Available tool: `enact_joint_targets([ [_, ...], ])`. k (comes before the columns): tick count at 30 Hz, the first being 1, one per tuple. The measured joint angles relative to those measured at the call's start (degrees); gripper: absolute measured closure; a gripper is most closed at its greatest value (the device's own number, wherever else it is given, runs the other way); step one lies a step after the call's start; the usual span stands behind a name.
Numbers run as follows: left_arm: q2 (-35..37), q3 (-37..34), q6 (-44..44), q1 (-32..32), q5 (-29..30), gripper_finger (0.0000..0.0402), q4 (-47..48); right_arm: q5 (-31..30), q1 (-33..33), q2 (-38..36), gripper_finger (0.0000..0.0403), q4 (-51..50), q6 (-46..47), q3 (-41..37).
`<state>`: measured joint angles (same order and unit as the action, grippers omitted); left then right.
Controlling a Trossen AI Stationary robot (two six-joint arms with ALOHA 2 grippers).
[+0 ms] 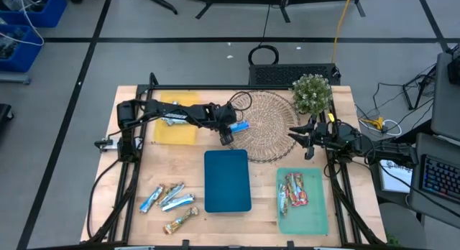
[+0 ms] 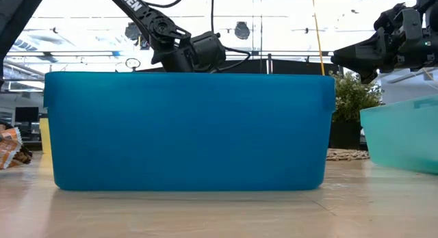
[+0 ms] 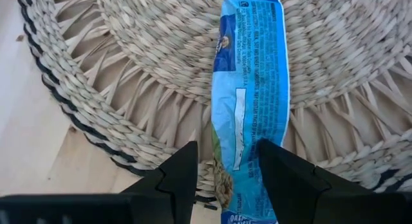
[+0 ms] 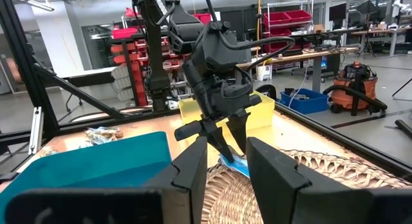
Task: Pick and place Granola Bars by type
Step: Put the blue granola bar into the yellow bin
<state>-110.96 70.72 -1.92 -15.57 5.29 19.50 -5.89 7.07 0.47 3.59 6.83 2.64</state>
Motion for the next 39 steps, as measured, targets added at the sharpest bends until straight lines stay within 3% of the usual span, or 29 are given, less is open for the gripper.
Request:
enact_joint_targets([
  [19, 0.00, -0.01, 0.27, 0.00, -8.28, 0.0231, 1.92, 0.00, 0.00, 0.00, 0.0303, 0.01, 0.00, -0.01],
  [31, 0.02, -0.01, 0.57, 0.00, 6.78, 0.0231, 1.91, 0.00, 0.00, 0.00, 0.0303, 0.01, 0.00, -0.01],
  [39, 0.02, -0.01, 4.84, 0.33, 11.28, 0.0231, 1.69, 0.00, 0.00, 0.00, 0.0303, 0.01, 0.00, 0.01],
])
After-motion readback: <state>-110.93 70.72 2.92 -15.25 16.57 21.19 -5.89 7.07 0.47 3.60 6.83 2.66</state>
